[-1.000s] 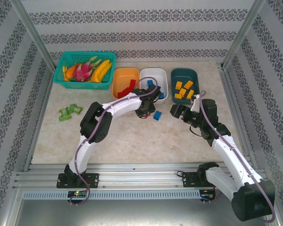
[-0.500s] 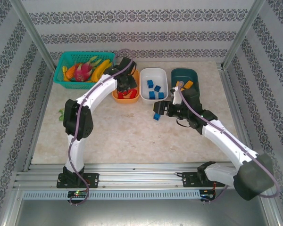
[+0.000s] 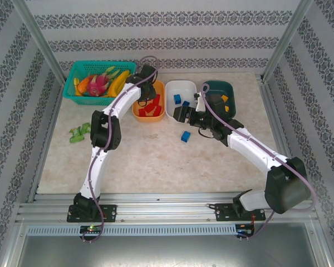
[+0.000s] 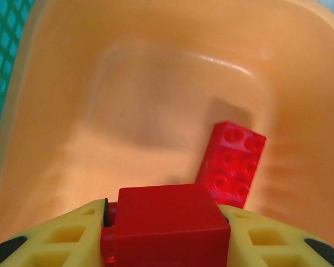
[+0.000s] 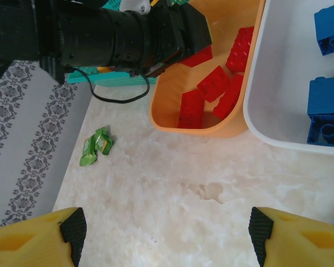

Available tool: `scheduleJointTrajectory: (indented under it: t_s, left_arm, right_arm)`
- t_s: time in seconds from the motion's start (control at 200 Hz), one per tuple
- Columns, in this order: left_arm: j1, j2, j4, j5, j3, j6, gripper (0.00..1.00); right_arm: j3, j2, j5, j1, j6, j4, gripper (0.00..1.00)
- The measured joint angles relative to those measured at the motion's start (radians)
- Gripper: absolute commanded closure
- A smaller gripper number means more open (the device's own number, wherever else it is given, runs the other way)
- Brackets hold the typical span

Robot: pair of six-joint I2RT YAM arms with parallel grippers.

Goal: Sort the legos into containers by color

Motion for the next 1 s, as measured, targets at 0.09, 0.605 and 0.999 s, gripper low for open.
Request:
scheduleJointTrajectory:
  t_s: [0.09,0.605,0.999]
  left_arm:
    - [0.007,0.042,0.003,-0.003,0.048,0.007,0.58]
    - [0.011,0.091,-0.015,0.018,0.065,0.005,0.28]
    - [-0.013,-0.462,0.096,0.077,-0.418,0.004,0.19]
  right_arm:
    - [-0.006,-0.008,0.002,-0.002,0.011,0.003,0.21]
    - [-0.014,-0.019,0.052,-0.006,0.014,-0.104,0.21]
    - [0.084,0.084,0.303,0.070,0.105,-0.459,0.22]
